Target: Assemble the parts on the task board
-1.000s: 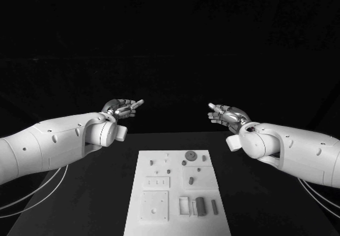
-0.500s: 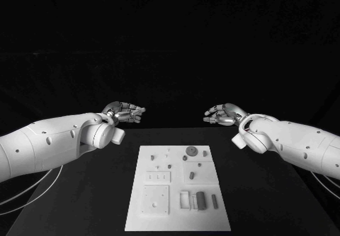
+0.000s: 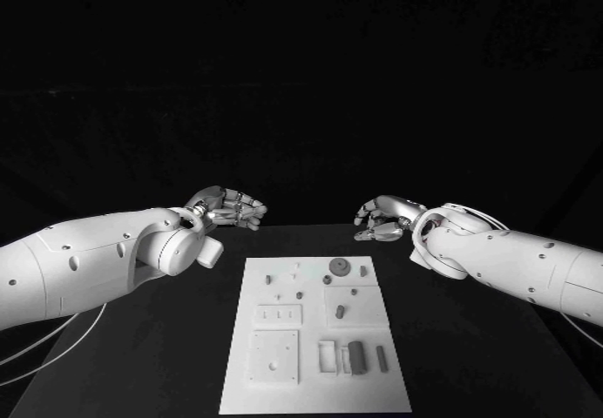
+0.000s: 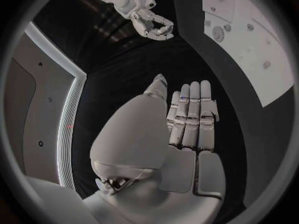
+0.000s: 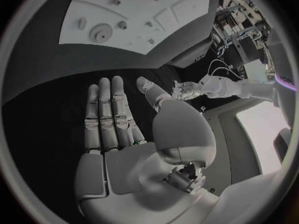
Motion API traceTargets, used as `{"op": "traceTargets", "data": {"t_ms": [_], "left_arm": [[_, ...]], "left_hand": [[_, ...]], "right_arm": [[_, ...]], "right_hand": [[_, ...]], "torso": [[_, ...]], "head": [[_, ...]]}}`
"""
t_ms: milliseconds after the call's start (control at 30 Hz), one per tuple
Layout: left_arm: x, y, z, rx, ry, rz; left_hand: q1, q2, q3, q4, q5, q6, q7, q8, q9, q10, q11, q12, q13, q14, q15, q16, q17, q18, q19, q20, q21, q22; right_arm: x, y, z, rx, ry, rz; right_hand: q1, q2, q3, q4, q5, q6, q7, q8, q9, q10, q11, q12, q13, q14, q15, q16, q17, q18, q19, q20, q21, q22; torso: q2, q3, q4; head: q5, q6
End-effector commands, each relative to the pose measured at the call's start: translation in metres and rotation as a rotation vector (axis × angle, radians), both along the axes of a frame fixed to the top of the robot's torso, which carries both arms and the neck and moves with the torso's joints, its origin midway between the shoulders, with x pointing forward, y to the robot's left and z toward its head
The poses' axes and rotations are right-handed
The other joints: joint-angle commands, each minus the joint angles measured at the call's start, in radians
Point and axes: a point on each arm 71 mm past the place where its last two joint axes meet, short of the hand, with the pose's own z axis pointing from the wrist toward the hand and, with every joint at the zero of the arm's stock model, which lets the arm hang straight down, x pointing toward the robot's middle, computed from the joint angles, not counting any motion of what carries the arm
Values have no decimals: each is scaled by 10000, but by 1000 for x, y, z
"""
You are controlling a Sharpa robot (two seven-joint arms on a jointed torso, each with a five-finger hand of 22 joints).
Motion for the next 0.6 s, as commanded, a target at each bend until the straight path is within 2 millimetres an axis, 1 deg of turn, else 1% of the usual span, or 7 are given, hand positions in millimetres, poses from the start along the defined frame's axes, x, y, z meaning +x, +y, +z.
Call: {"op": "traceTargets", "data": {"t_ms": [33,67,200,233,467,533,600], "left_arm": [[-3,-5,8,-191,-284,-421],[-4,-6,9,-227,-282,-435],[-7,-9,12,-323,-292,-513],[-8,-8,13,-344,-302,-510],[-7,-8,18,-428,-373,-509],[-6,-9,19,-528,-358,-562],[-6,-10,19,-624,-354,-645]], "left_hand": [[-475,-202,-213,48,34,257,-22,-73,-133,303,-44,-21,25,261,-14,21,105,82,285,-102,29,-47],[-505,-215,-232,48,34,253,-19,-85,-143,298,-40,-39,22,252,-9,7,110,74,278,-105,18,-51],[-536,-224,-252,46,34,247,-14,-106,-163,294,-34,-69,18,240,-5,-18,121,61,269,-113,0,-57],[-541,-223,-254,47,35,246,-13,-111,-168,294,-32,-76,17,237,-4,-23,123,58,268,-114,-4,-59],[-562,-218,-262,46,35,245,-9,-125,-182,296,-28,-98,15,231,-1,-42,133,49,264,-119,-17,-63],[-563,-216,-262,46,35,247,-10,-126,-184,297,-28,-101,15,229,-1,-45,135,47,263,-120,-19,-64],[-553,-201,-256,41,35,263,-14,-124,-188,313,-33,-106,18,227,-1,-55,141,44,262,-125,-26,-66]], "right_arm": [[-1,9,-2,-1623,-601,420],[-1,12,-2,-1737,-656,472],[-3,18,-6,-2061,-666,575],[-3,20,-7,-2127,-676,600],[-5,30,-11,-2592,-686,790],[-6,32,-13,-2790,-628,926],[-6,35,-13,-2894,-666,991]], "right_hand": [[-498,-124,255,-568,51,415,-299,-379,191,-44,-395,4373,4022,1095,-1056,3336,2804,133,2179,-942,1703,805],[-529,-110,307,-555,32,425,-269,-475,232,-357,-399,5256,4740,1062,-1135,3998,3260,133,2322,-1053,2101,829],[-517,-127,502,-625,60,454,-299,-663,374,-704,-394,6556,5549,987,-1123,5195,3899,133,2350,-1300,3244,812],[-539,-119,519,-603,51,458,-271,-687,398,-671,-387,6719,5614,1031,-1152,5360,3964,133,2370,-1318,3409,812],[-562,-112,680,-607,52,527,-249,-825,581,-713,-366,7612,5968,1056,-1156,6169,4249,133,2303,-1435,4243,795],[-488,-74,738,-608,110,577,-252,-832,624,-699,-381,7803,6048,1090,-1165,6341,4303,133,2336,-1478,4407,795],[-415,-30,783,-620,115,605,-267,-847,648,-666,-381,7983,6132,1154,-1175,6508,4361,133,2408,-1527,4560,795]], "torso": [[216,18,122],[244,17,139],[375,19,237],[425,19,287],[619,33,399],[686,32,449],[751,40,488]], "head": [[-29,40],[-21,28],[-36,44],[-58,73],[-104,100],[-113,191],[-108,164]]}}
